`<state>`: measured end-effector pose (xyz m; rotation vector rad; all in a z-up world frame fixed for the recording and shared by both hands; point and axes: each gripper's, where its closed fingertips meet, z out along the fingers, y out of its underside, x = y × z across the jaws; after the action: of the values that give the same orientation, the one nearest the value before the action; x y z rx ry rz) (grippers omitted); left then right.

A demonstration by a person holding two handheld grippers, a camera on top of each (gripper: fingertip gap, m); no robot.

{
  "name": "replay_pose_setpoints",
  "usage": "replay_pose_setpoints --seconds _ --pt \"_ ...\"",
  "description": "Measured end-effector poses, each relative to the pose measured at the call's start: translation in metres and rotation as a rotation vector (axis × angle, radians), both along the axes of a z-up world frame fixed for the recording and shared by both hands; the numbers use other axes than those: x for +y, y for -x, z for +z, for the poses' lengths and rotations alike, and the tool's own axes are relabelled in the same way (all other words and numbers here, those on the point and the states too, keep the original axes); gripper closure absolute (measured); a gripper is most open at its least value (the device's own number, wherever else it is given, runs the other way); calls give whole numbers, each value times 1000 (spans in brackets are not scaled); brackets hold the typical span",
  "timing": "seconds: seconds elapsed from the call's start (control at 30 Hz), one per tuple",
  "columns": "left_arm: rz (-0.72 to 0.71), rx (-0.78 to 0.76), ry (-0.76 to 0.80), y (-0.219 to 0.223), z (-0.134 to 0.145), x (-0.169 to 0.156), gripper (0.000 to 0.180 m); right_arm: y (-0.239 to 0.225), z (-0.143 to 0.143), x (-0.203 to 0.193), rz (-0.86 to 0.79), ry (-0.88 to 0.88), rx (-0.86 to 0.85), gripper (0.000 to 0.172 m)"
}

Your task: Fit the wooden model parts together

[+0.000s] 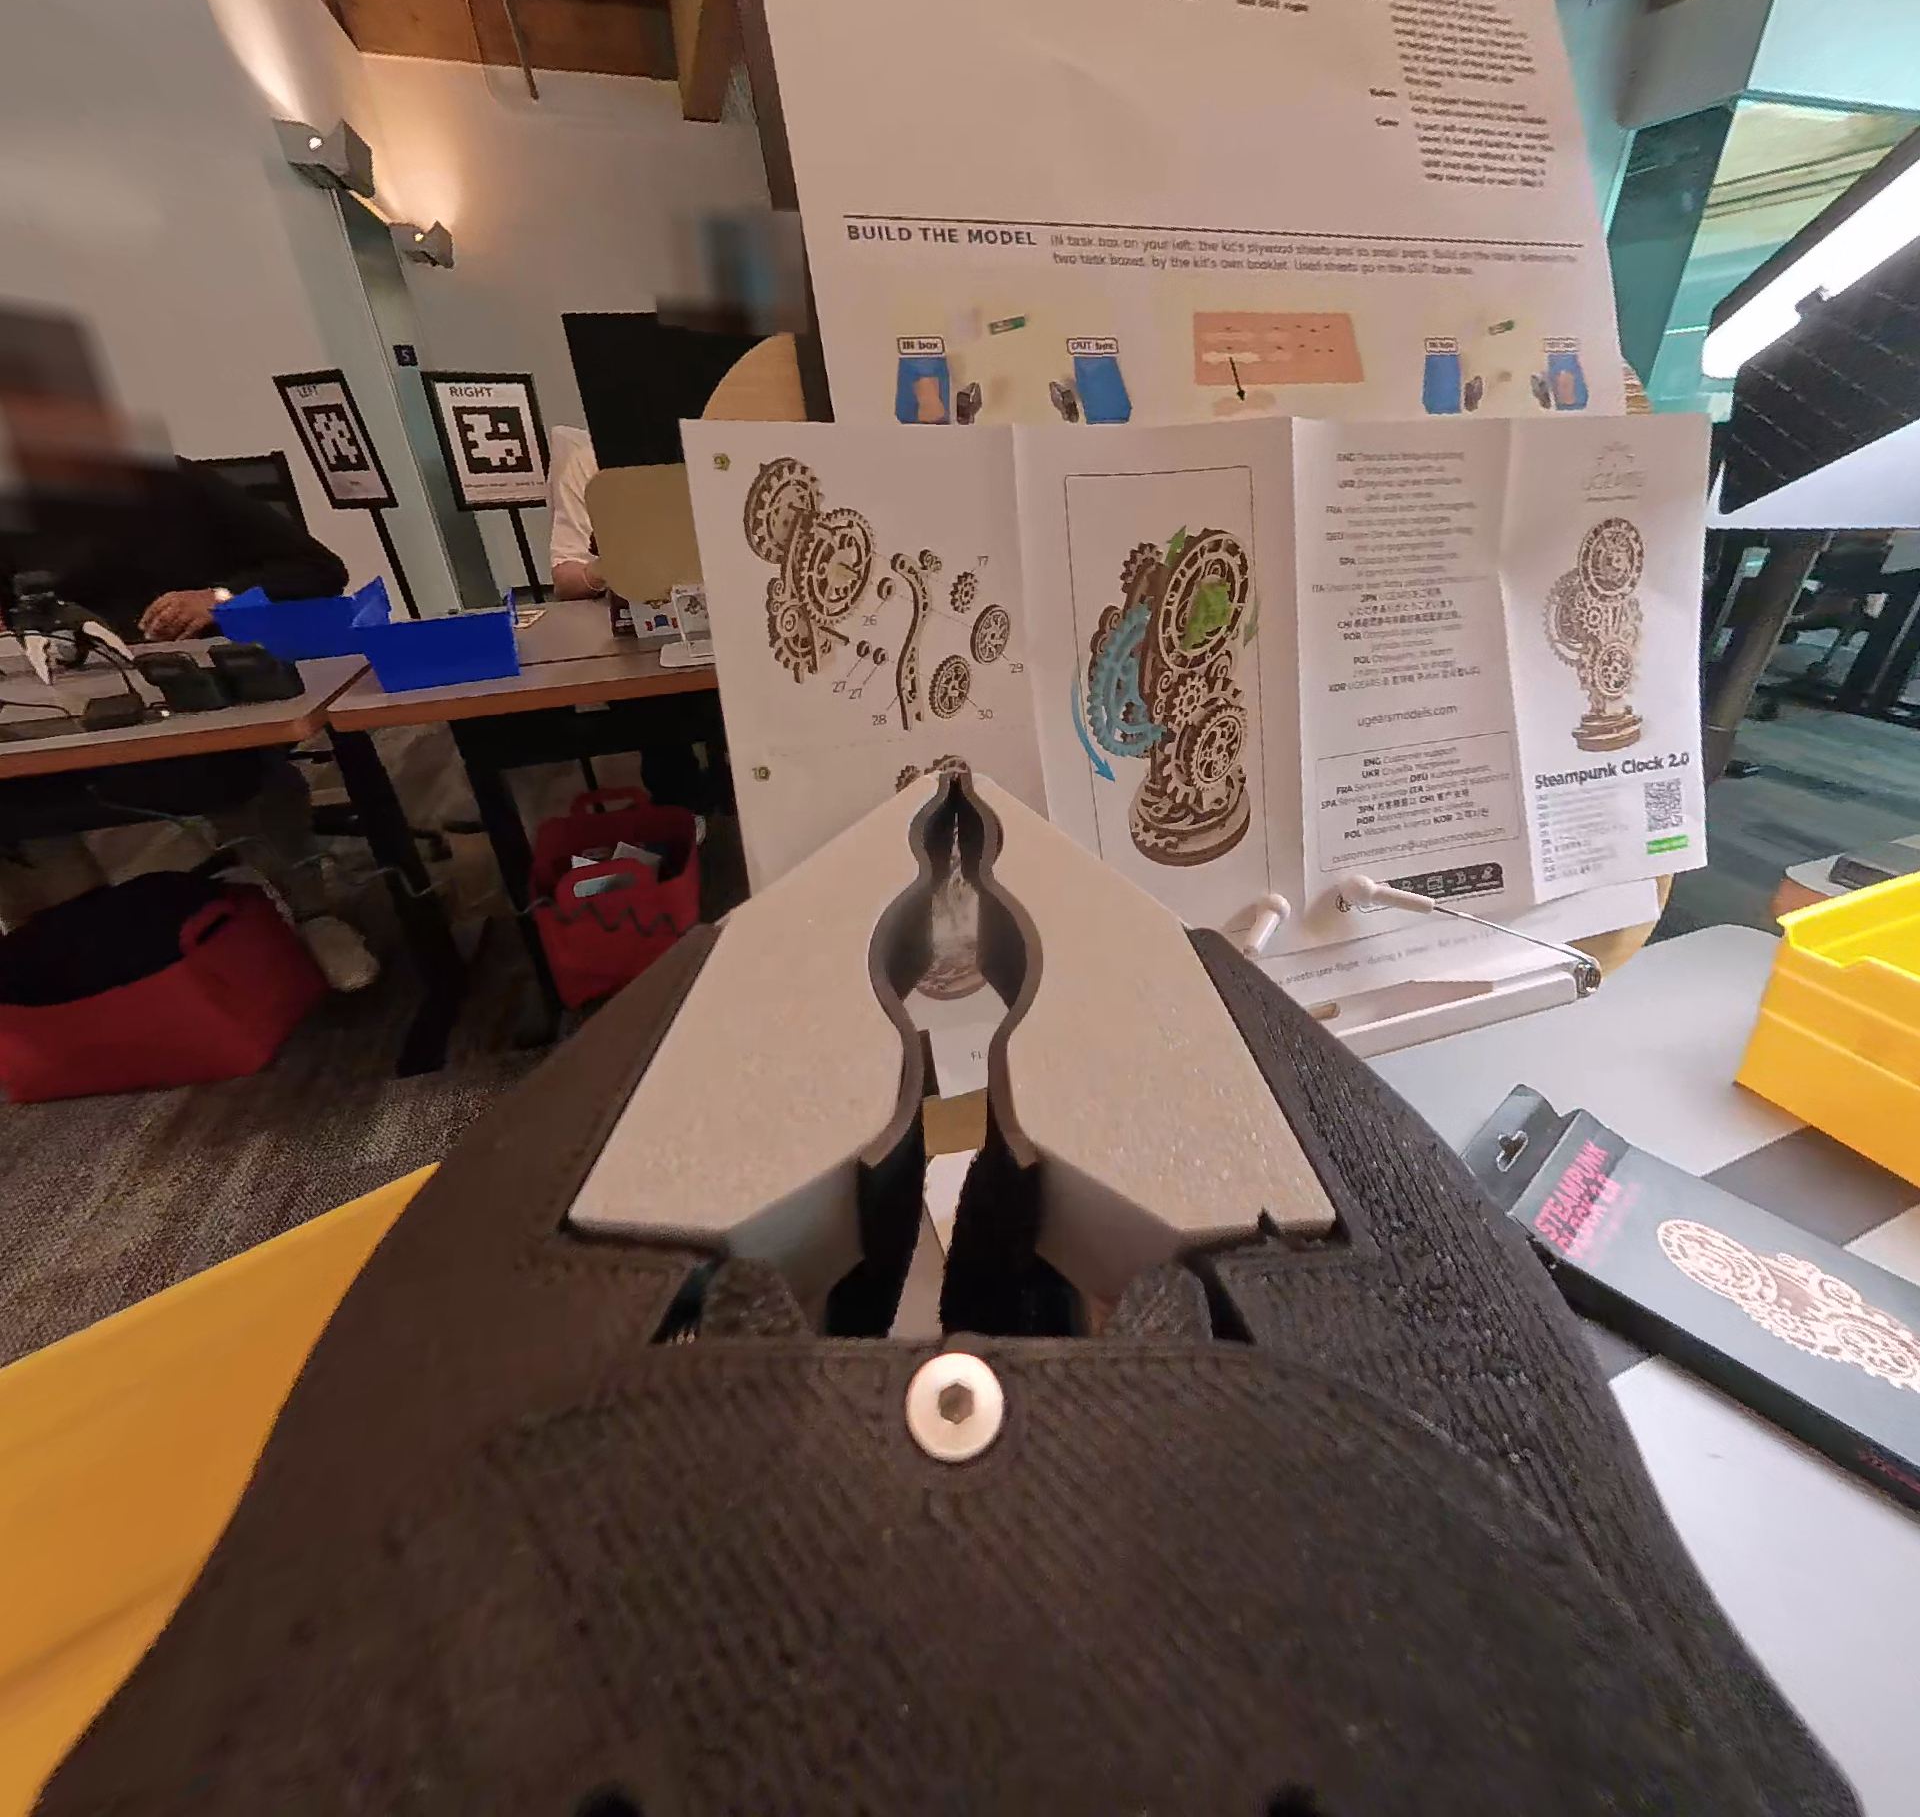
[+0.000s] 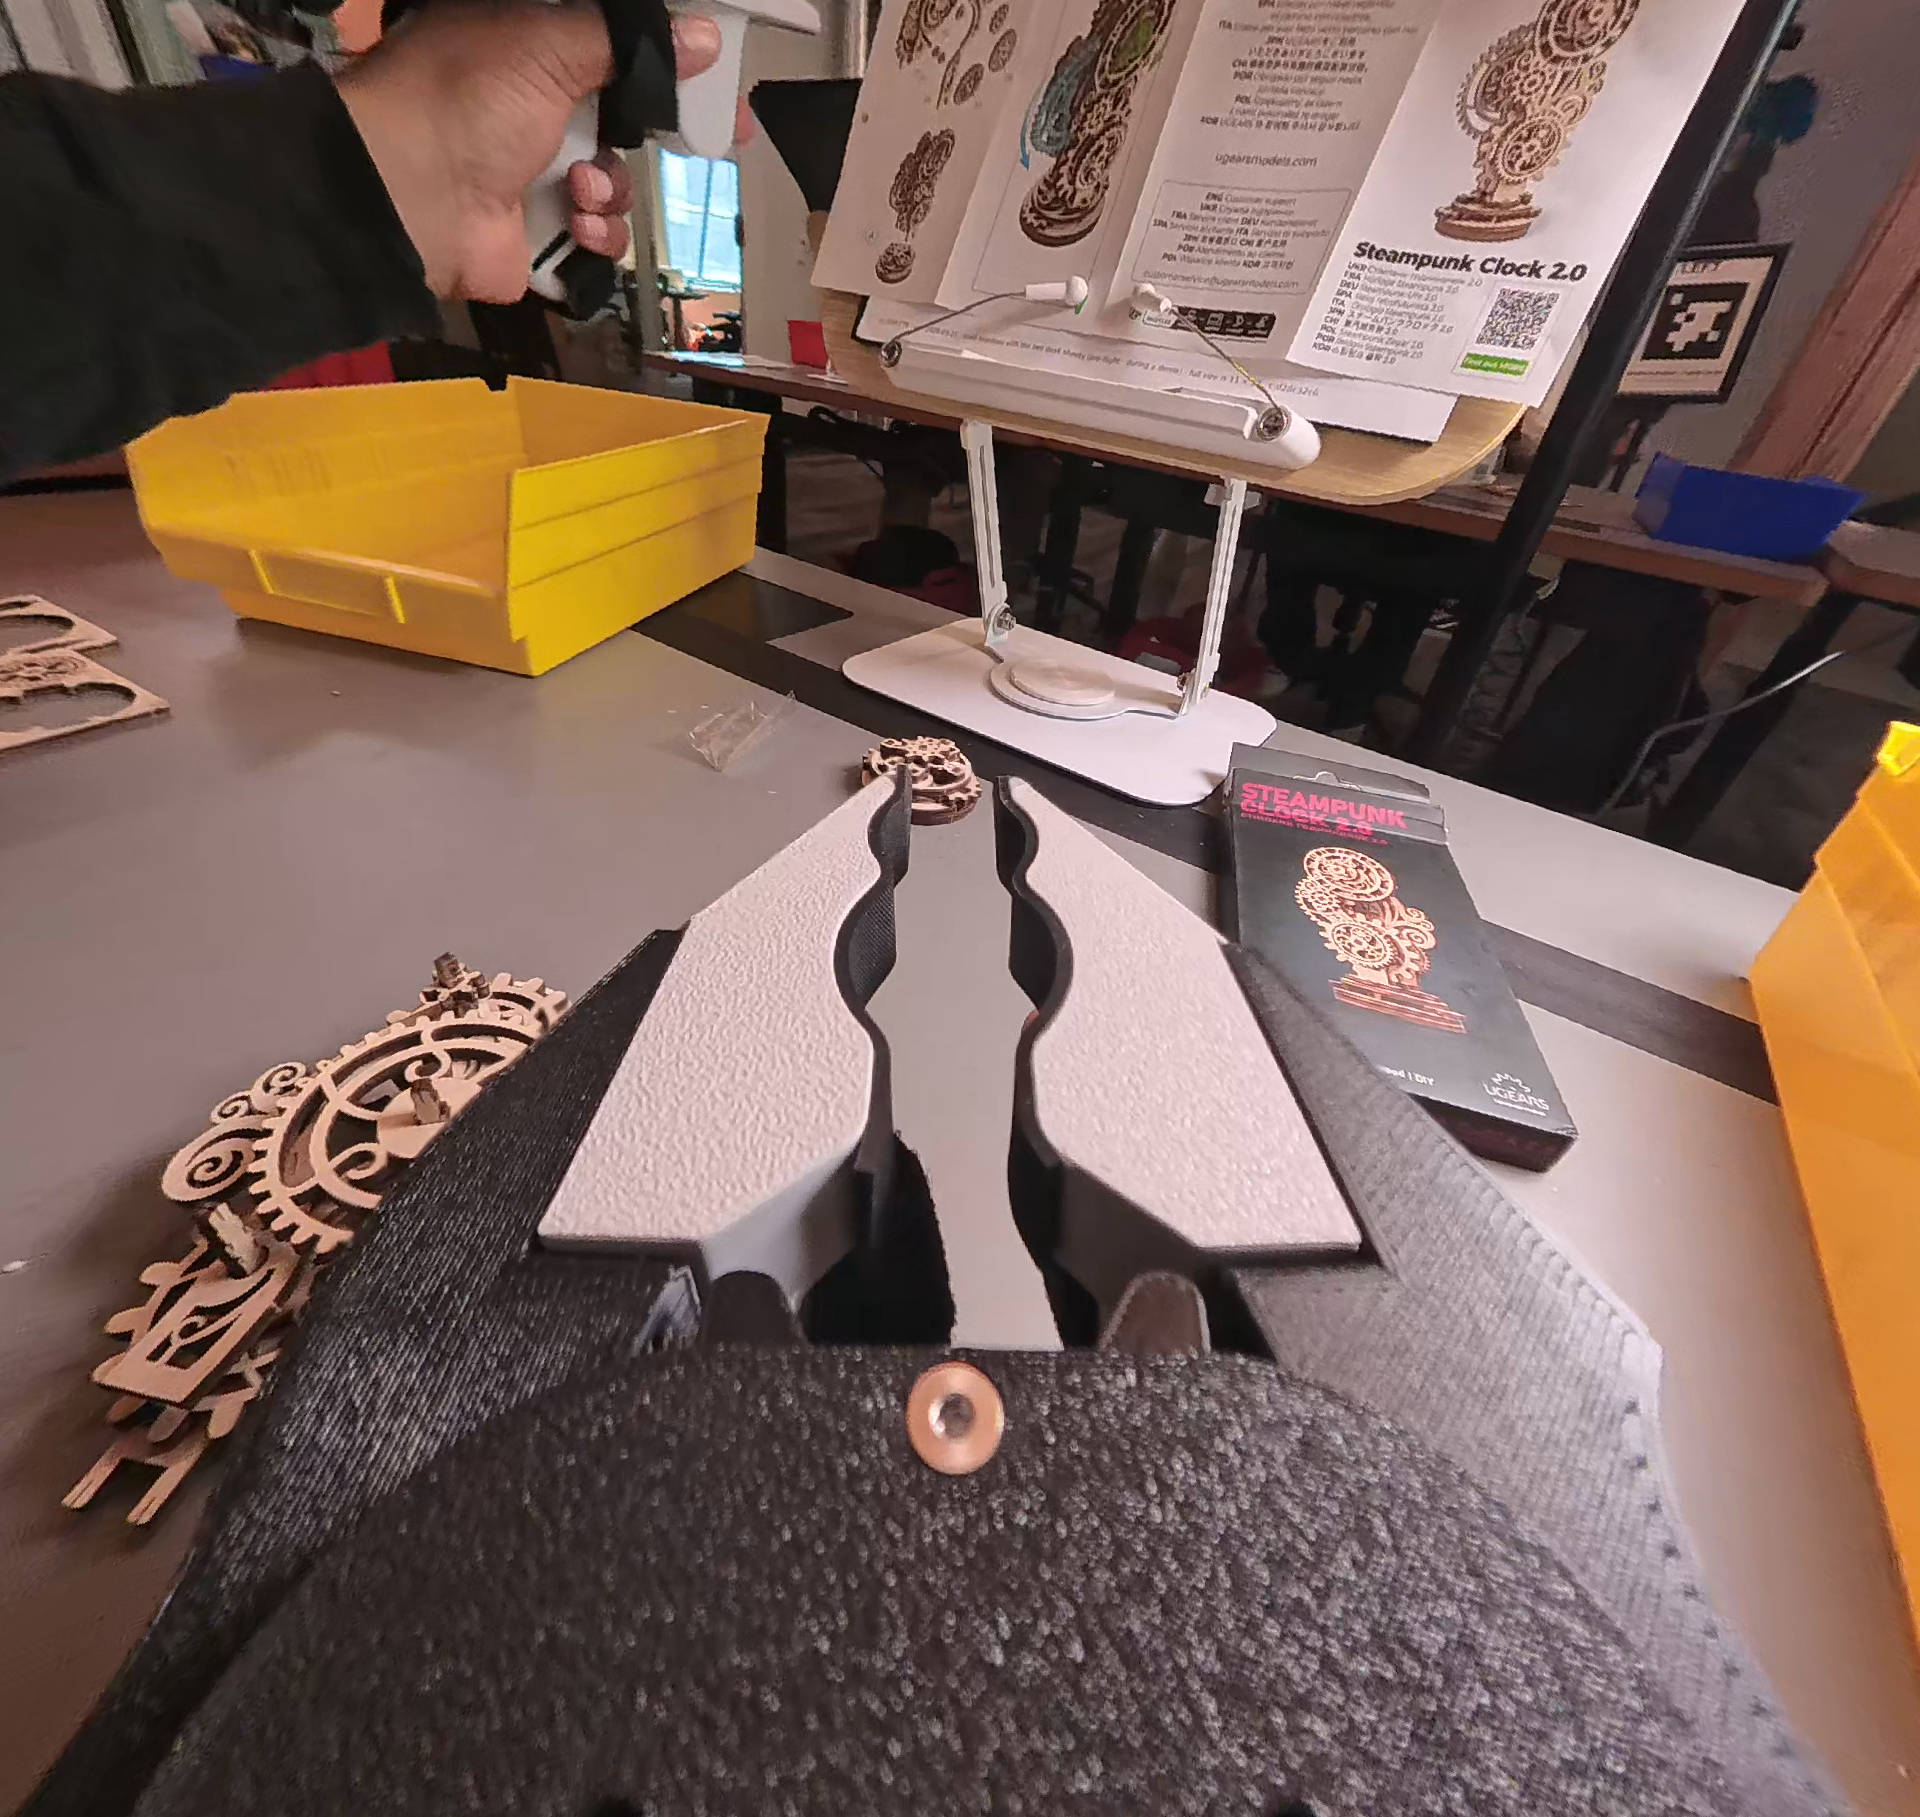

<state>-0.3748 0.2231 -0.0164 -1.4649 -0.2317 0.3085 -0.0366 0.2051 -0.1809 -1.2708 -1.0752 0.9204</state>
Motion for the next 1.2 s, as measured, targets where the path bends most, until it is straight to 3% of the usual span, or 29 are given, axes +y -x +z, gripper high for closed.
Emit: replay_pose_setpoints --seconds 0.23,0.63,1.2 --pt "15 49 42 3 1 1 180 2 -3 -5 30 39 -5 158" --pt "87 117 112 36 0 43 180 3 -10 -3 25 30 -36 159" --pt "99 144 115 46 4 49 180 5 -17 -4 30 28 -62 159"
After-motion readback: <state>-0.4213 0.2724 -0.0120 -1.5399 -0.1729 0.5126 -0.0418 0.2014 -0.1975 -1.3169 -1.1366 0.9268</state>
